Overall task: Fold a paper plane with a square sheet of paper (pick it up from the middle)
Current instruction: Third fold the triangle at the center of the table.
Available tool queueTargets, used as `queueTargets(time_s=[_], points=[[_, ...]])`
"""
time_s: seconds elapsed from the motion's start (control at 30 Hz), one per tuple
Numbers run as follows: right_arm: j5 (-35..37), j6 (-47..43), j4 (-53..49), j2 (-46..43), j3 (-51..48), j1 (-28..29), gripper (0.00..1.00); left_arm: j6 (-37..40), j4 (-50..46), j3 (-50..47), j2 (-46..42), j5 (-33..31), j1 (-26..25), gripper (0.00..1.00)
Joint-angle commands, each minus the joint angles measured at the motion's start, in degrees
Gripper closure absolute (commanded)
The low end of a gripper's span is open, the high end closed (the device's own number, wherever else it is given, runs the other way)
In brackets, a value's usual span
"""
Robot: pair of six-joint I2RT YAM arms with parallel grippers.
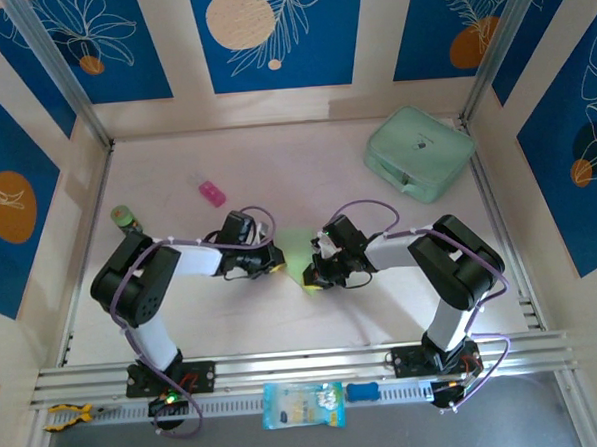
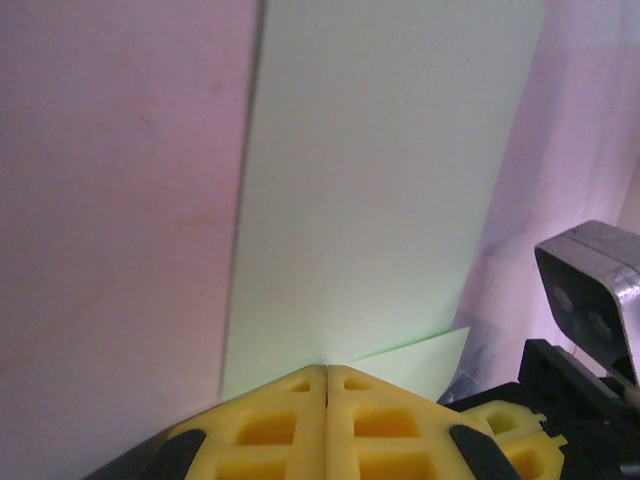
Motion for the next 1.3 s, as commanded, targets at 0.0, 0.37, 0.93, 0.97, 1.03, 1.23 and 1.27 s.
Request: queueTargets(time_s=[0.0,0.37,0.93,0.97,1.03,1.23,1.27], points=[[3.51,0.35,-7.59,2.27,-2.8,0.02,0.99,2.85,-5.07,0.42,1.05,-3.94,2.87,1.0],[2.9,-0.13,-7.37,2.37,-2.28,0.01,0.99,4.94,-9.54,2.51,-2.79,-3.37,4.44,1.0],[2.85,-0.54,-7.9,1.8,-1.86,-0.07,0.99,8.17,-7.44,5.65,-4.33,2.59,-1.02,0.98],[2.9,-0.54,-7.82,1.71,-1.91,-0.14,0.99,8.14,-6.88,6.08,-3.53,3.27,-1.36,0.98],[2.94,-0.68,-7.95,1.65,-1.87,-0.17,0.99,8.41,-6.49,6.87,-1.91,3.97,-1.75,0.98],[2.83,-1.08,-8.28,1.0,-1.56,-0.33,0.98,9.05,-9.66,8.37,4.18,3.36,-1.73,0.99],[2.77,-1.2,-8.4,0.8,-1.37,-0.43,0.98,9.05,-10.23,8.28,4.96,2.58,-1.73,1.0]])
